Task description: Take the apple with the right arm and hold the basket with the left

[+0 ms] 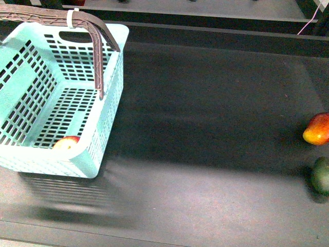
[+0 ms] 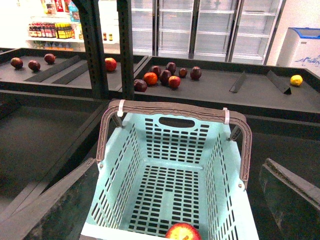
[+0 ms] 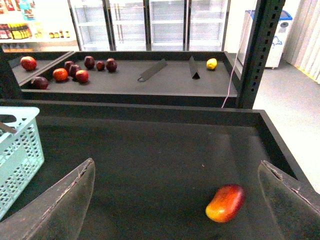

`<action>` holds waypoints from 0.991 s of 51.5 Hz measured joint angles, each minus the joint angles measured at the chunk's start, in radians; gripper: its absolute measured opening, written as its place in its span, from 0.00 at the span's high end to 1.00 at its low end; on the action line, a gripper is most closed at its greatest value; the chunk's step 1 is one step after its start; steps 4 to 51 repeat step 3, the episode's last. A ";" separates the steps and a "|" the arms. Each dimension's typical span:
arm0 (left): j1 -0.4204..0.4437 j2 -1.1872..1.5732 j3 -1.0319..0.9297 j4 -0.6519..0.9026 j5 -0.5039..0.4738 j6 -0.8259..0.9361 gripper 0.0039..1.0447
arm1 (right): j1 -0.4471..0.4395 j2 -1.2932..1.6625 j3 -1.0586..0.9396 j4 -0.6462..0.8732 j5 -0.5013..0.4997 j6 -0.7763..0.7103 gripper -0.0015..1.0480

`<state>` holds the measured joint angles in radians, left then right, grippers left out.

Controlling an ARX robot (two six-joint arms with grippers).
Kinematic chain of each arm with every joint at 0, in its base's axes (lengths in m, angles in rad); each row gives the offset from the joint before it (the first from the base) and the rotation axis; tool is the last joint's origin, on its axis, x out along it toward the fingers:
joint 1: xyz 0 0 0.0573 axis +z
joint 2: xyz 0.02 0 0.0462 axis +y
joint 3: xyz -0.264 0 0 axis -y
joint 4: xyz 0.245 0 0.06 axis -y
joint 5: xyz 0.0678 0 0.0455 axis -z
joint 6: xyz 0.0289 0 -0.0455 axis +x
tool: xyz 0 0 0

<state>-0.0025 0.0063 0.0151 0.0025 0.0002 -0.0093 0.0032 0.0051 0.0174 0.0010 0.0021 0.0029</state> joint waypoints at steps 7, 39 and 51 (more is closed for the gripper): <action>0.000 0.000 0.000 0.000 0.000 0.000 0.06 | 0.000 0.000 0.000 0.000 0.000 0.000 0.08; 0.000 0.000 0.000 0.000 0.000 0.000 0.06 | 0.000 0.000 0.000 0.000 0.000 0.000 0.08; 0.000 0.000 0.000 0.000 0.000 0.000 0.06 | 0.000 0.000 0.000 0.000 0.000 0.000 0.08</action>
